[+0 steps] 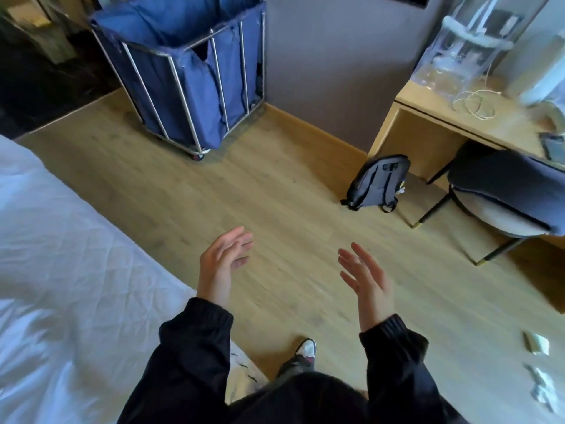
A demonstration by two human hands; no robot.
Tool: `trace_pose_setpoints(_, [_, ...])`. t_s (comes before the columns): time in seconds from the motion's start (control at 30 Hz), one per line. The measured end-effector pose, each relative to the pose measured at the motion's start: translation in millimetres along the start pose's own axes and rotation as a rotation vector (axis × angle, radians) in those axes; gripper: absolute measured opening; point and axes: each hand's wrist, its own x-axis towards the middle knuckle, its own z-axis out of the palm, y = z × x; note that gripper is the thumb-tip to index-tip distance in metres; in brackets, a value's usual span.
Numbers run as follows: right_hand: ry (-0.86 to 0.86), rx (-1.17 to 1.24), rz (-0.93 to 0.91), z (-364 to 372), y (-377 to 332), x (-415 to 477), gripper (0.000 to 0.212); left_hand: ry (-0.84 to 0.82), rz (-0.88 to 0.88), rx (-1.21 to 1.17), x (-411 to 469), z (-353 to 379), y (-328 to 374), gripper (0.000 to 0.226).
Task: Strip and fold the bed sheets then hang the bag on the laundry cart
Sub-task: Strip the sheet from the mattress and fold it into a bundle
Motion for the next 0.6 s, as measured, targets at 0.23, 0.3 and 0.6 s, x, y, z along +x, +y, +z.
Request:
trace_pose_setpoints(0.23, [-0.097,0.004,-0.032,49.0,-44.9,124.4,0.029,0.061,0.057,-0.007,100.5,25.4,34.3,0.027])
trace_pose_setpoints(0.3, [-0.151,-0.005,-0.015,68.8,-50.2,162.7,0.028,0.106,0.059,-0.014,134.0,25.4,40.3,0.026])
trace_pose_setpoints(0.6, [-0.413,-0.016,0.085,231.9,-83.1,357.0,0.044,0.432,0.094,-0.084,318.3,-10.3,89.3,0.019])
